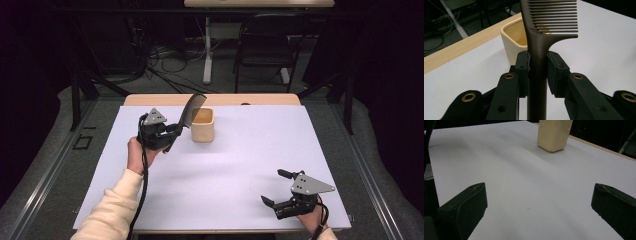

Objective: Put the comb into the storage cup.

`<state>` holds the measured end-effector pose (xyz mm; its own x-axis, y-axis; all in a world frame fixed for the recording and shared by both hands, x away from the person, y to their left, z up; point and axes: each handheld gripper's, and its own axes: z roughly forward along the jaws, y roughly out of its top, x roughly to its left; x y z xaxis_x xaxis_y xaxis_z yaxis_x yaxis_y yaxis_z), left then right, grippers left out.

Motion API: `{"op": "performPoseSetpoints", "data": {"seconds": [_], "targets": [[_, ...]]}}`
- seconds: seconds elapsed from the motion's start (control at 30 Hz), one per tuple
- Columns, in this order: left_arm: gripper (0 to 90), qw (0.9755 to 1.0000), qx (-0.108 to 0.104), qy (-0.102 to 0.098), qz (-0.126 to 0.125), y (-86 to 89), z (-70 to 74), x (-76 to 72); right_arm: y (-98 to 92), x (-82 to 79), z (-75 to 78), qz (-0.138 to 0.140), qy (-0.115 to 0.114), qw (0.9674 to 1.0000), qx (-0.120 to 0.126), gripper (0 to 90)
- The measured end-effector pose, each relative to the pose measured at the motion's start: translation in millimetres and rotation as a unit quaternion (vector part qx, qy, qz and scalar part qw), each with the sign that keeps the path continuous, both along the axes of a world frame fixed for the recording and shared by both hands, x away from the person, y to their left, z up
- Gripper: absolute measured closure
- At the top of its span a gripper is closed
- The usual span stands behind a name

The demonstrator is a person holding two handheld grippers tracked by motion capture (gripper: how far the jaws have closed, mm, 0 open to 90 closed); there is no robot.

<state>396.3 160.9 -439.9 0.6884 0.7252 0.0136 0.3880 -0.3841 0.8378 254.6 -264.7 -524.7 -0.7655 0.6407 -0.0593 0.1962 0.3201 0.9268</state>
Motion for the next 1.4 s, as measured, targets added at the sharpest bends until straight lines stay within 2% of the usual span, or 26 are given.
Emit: {"op": "performPoseSetpoints", "data": {"seconds": [0.8,1.4], "targets": [[72.6,0.9998,-0.007,-0.019,-0.006,-14.8,15.5,15.7,0.0,0.1,-0.1,0.0,0.001,1.0,0.002,0.0],[72.6,0.9994,-0.02,-0.027,-0.007,-22.6,17.6,27.9,0.1,0.1,-0.1,0.001,0.002,1.0,0.003,0.0]]}}
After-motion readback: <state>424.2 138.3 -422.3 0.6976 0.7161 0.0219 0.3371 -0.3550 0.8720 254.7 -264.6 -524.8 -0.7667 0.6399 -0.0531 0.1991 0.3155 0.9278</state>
